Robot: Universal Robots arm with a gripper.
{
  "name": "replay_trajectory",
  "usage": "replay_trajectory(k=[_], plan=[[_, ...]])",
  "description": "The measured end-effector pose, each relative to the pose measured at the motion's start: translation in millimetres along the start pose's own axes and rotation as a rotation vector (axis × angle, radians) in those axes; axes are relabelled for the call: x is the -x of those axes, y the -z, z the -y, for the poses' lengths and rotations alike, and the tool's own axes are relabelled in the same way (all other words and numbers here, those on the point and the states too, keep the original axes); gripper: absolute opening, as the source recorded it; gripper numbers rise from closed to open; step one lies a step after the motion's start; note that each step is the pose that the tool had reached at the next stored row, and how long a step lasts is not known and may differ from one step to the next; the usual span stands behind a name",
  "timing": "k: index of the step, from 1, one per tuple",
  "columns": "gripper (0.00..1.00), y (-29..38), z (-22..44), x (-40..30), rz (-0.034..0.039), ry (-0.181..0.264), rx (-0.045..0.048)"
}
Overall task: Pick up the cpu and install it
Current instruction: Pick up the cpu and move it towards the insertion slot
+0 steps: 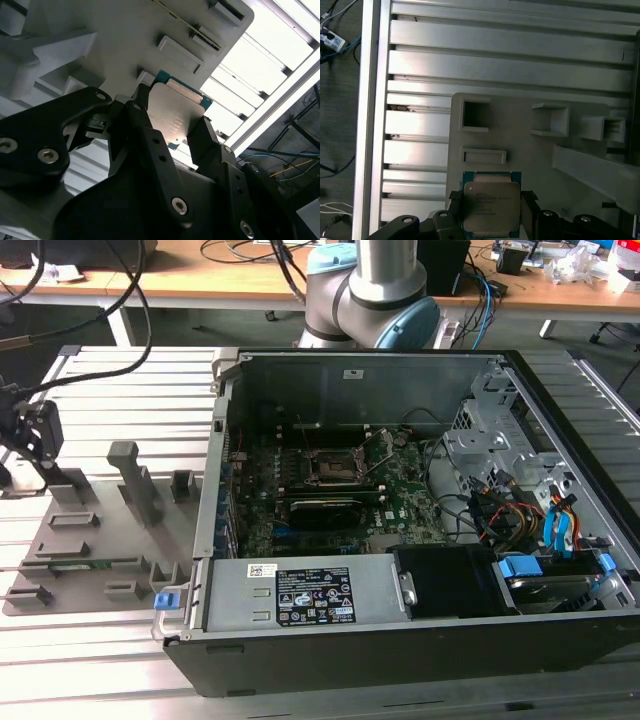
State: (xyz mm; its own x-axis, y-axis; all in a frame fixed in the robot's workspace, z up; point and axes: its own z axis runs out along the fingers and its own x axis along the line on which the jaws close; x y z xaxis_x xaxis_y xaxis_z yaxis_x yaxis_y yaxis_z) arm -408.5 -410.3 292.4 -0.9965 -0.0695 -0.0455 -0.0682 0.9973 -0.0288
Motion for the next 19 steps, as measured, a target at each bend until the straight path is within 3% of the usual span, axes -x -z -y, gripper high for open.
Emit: replay_trajectory(k=[4,11,19], plan=[[0.55,13.5,0.0,0.6,0.0,0.0,0.0],[0.55,27.2,0.2,1.3,0.0001,0.0,0.0],[0.55,47.6,0.6,2.2,0.0001,0.0,0.0]])
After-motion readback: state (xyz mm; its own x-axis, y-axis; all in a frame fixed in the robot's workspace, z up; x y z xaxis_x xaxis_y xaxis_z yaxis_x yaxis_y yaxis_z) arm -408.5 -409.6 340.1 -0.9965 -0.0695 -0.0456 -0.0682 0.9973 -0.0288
